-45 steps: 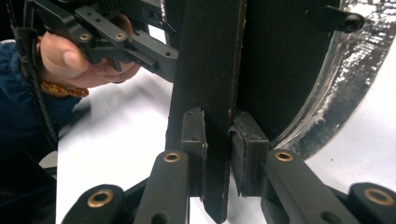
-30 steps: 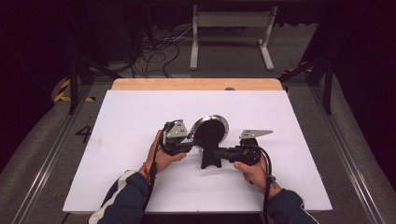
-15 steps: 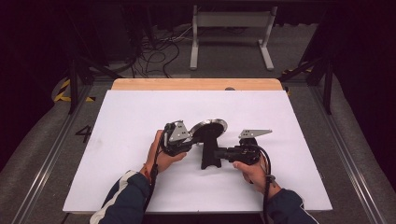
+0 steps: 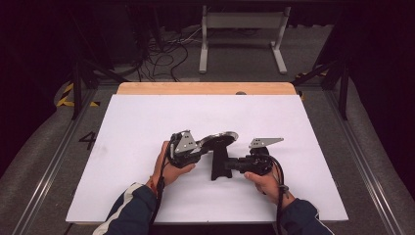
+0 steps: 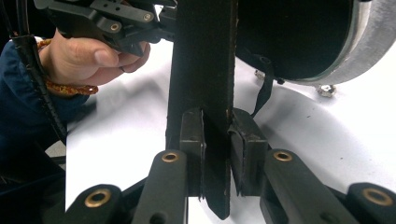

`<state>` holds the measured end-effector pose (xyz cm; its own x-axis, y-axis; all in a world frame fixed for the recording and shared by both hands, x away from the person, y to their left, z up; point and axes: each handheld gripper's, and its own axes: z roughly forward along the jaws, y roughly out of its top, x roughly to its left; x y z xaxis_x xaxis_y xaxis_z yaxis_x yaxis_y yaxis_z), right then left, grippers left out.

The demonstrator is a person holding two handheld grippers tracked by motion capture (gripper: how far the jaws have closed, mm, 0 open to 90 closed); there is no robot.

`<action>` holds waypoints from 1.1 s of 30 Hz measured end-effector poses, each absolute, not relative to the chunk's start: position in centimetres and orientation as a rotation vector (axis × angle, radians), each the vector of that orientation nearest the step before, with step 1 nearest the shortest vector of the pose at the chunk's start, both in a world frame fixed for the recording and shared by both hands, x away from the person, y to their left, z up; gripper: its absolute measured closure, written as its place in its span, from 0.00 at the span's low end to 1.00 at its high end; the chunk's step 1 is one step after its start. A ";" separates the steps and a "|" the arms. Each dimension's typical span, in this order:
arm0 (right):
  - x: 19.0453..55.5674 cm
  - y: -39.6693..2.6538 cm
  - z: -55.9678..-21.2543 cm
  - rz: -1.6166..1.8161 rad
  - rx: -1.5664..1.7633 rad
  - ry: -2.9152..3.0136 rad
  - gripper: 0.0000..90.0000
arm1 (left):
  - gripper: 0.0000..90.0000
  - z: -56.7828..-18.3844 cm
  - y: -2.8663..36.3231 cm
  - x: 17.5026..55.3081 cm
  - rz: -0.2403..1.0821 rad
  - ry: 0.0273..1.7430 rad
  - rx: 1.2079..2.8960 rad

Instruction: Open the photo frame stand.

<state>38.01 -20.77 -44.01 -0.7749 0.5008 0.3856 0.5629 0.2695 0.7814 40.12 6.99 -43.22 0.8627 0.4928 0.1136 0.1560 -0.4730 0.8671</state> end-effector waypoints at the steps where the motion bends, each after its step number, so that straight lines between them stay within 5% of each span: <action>1: 37.9 -20.7 -44.0 -1.548 -1.028 -2.459 0.86 | 0.79 -43.3 7.0 40.1 0.428 0.473 2.050; 21: 37.3 -20.1 -44.2 -1.499 -1.028 -2.524 0.86 | 0.75 -43.7 7.1 40.0 0.396 0.479 2.054; 33: 36.9 -20.5 -43.0 -1.521 -1.058 -2.624 0.82 | 0.65 -43.6 8.1 39.9 0.408 0.448 2.099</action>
<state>36.87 -20.54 -42.97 -0.7808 0.5709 0.2539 0.5041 0.3355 0.7958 39.90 8.05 -43.63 0.8787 0.4634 0.1152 0.1578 -0.5094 0.8459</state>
